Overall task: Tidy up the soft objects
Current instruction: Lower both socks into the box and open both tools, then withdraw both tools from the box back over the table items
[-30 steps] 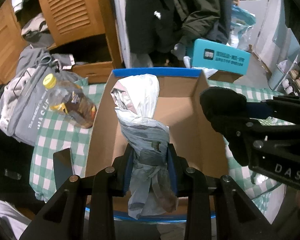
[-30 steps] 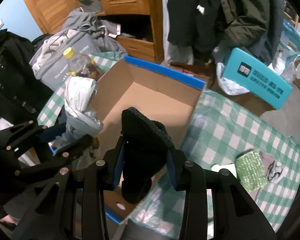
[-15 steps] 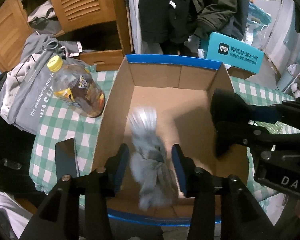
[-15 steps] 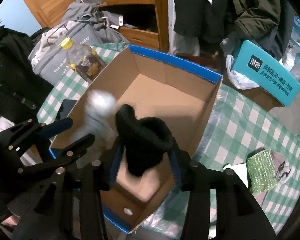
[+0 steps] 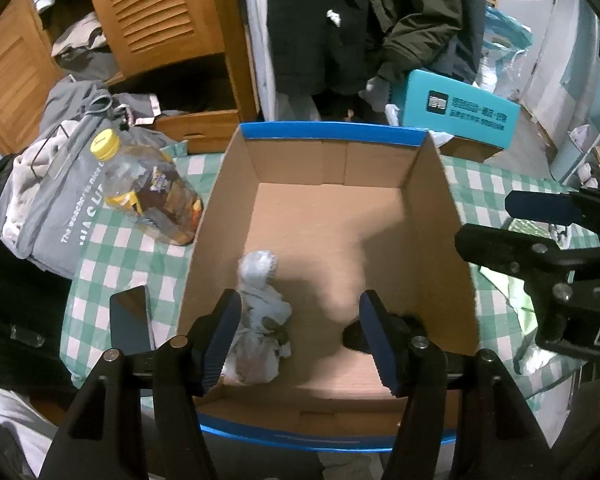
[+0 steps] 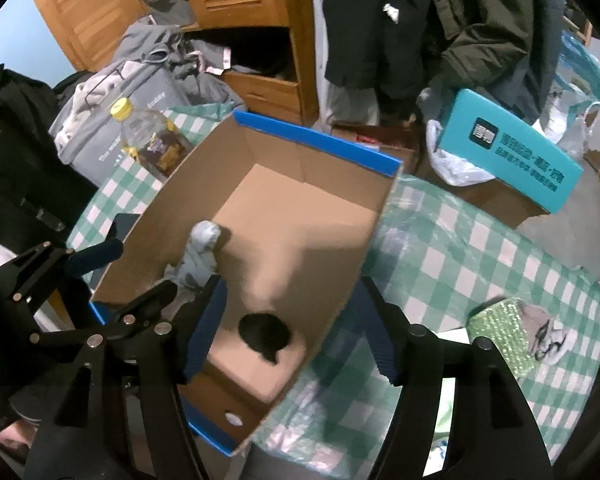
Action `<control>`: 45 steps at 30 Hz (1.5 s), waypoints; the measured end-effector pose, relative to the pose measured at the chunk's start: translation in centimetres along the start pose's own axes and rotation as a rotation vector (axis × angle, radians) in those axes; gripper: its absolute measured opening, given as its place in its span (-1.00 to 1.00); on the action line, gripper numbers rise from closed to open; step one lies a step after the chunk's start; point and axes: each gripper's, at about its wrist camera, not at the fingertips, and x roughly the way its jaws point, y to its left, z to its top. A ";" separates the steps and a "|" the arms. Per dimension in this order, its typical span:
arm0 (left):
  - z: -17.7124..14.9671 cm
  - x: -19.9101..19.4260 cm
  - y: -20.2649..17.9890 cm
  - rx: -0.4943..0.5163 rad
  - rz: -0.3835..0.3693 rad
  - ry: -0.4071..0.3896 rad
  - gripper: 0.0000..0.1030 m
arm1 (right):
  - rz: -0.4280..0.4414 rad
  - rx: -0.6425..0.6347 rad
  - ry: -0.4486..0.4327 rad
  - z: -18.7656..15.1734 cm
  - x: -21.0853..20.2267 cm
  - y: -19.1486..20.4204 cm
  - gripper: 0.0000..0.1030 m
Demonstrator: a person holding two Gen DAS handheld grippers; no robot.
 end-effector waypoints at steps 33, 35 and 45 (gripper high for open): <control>1.5 -0.4 -11.5 0.139 -0.126 0.004 0.38 | -0.161 0.153 0.018 -5.8 -2.8 -14.0 0.34; 1.7 -0.2 -12.5 0.149 -0.131 0.008 0.38 | -0.175 0.158 0.031 -6.1 -2.6 -15.2 0.34; 2.8 1.6 -17.1 0.233 -0.138 0.031 0.49 | -0.227 0.195 0.081 -7.0 -0.6 -19.8 0.34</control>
